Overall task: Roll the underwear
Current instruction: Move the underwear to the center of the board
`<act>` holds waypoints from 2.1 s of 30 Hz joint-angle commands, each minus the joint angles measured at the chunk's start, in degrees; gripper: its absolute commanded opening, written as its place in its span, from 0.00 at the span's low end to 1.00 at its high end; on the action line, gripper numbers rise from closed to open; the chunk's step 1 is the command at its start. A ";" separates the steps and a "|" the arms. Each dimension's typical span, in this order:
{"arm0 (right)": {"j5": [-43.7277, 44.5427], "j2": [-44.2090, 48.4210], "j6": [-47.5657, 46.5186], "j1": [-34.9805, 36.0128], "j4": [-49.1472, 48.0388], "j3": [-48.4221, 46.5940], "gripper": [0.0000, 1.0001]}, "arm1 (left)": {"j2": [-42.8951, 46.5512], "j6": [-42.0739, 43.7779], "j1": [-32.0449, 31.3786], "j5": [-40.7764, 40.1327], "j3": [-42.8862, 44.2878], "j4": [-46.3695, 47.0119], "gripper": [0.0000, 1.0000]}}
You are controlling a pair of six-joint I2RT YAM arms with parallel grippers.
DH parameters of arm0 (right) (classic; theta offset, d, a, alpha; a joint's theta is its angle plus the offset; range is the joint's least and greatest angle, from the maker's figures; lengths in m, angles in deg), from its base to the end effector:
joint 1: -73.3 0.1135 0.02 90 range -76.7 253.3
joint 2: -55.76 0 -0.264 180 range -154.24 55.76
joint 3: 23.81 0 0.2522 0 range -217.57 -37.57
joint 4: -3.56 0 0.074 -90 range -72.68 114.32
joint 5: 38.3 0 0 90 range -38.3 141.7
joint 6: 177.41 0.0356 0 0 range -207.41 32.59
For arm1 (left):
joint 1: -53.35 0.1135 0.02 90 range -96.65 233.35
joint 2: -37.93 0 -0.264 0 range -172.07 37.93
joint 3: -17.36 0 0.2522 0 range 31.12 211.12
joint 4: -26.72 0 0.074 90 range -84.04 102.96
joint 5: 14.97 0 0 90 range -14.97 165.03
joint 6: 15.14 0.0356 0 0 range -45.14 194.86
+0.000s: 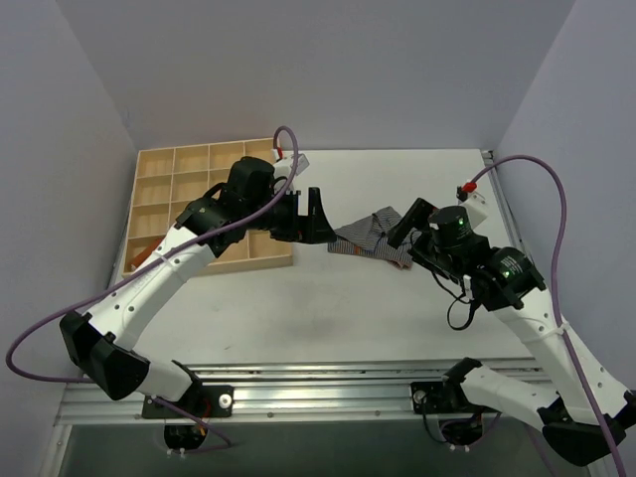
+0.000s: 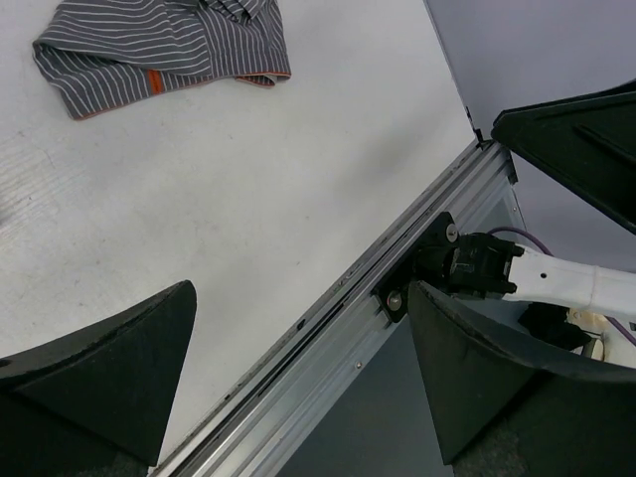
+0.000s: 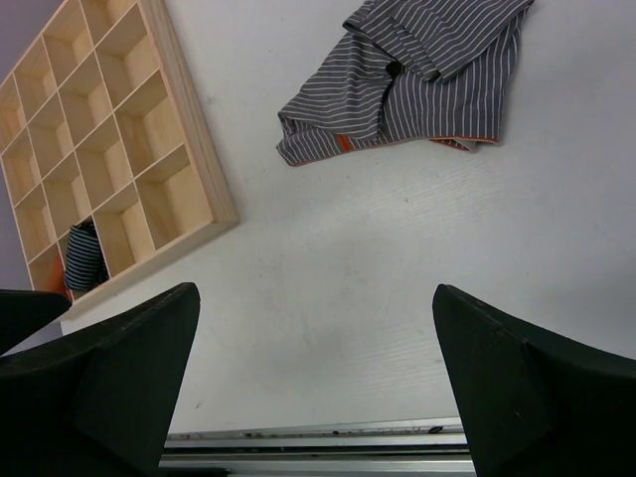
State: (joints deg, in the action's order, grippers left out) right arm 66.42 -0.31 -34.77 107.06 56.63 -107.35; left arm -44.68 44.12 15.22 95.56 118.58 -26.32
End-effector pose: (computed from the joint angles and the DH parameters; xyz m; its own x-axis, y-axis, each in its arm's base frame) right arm 0.1665 0.1004 0.4020 -0.4938 0.5946 -0.6345 0.0750 0.7561 0.6502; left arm 0.2390 -0.2034 0.3951 -0.7941 0.0148 -0.6076 0.4652 0.6581 -0.5920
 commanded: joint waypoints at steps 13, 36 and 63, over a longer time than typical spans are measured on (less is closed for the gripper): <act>1.92 -15.80 -12.38 -12.12 -7.39 -0.98 0.89 | 2.45 2.88 0.34 -1.46 0.25 -3.16 0.98; -20.70 -51.68 -23.81 -26.20 -25.42 -5.28 0.48 | 1.22 6.04 1.04 -5.95 0.70 -10.19 1.00; -17.15 -22.42 -23.65 -25.06 -11.71 12.12 0.37 | -21.61 13.78 -0.54 -7.61 9.12 -4.31 0.86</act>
State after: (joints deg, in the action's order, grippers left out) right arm 51.47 -25.65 -60.34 81.96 40.37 -95.70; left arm -63.06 56.06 14.50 88.41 123.22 -34.94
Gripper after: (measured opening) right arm 0.363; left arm 0.867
